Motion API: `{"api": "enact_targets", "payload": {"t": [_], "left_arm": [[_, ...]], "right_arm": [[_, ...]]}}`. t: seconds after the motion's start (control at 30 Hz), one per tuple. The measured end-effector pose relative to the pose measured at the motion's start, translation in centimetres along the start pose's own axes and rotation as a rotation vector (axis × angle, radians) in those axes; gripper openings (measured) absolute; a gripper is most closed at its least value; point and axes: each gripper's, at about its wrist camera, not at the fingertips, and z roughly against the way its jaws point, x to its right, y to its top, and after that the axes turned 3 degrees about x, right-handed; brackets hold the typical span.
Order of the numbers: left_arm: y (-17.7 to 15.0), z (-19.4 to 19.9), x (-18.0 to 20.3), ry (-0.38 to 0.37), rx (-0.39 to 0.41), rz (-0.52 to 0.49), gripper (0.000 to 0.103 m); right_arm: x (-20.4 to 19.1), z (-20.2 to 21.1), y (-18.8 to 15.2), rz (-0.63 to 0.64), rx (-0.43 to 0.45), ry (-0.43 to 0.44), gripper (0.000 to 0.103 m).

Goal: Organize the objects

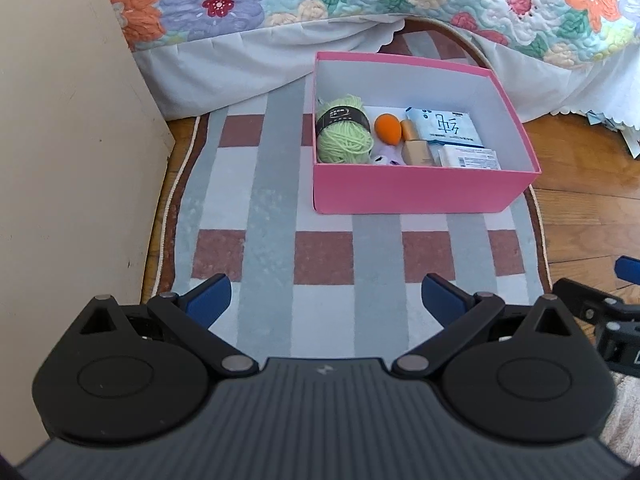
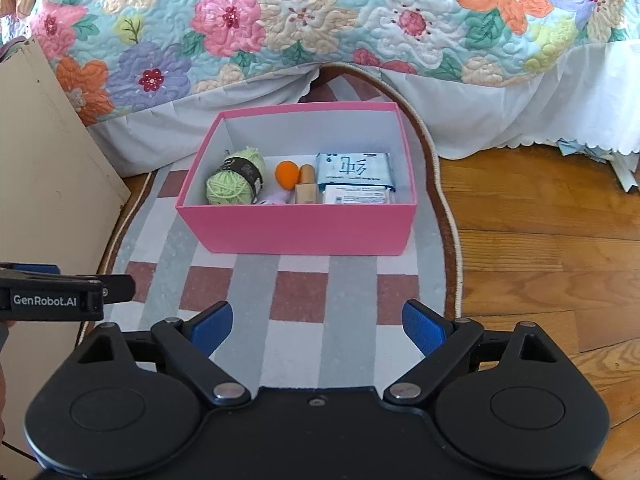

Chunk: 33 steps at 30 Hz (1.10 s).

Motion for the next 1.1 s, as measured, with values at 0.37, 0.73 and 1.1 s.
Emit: {"api": "enact_targets", "payload": {"t": [0.37,0.73,1.1], "left_arm": [[-0.5,0.3,0.4,0.003,-0.014,-0.039,0.103],[-0.9,0.6,0.4,0.001,-0.019,-0.054,0.103],[-1.1,0.0,-0.1,0.051,-0.022,-0.065,0.103]], "right_arm": [[0.4,1.0,0.4,0.058,0.007,-0.046,0.094],[1.0,0.7,0.2,0.064,0.003,-0.073,0.094],[2.2,0.4,0.1,0.05,-0.003,-0.097,0.094]]}}
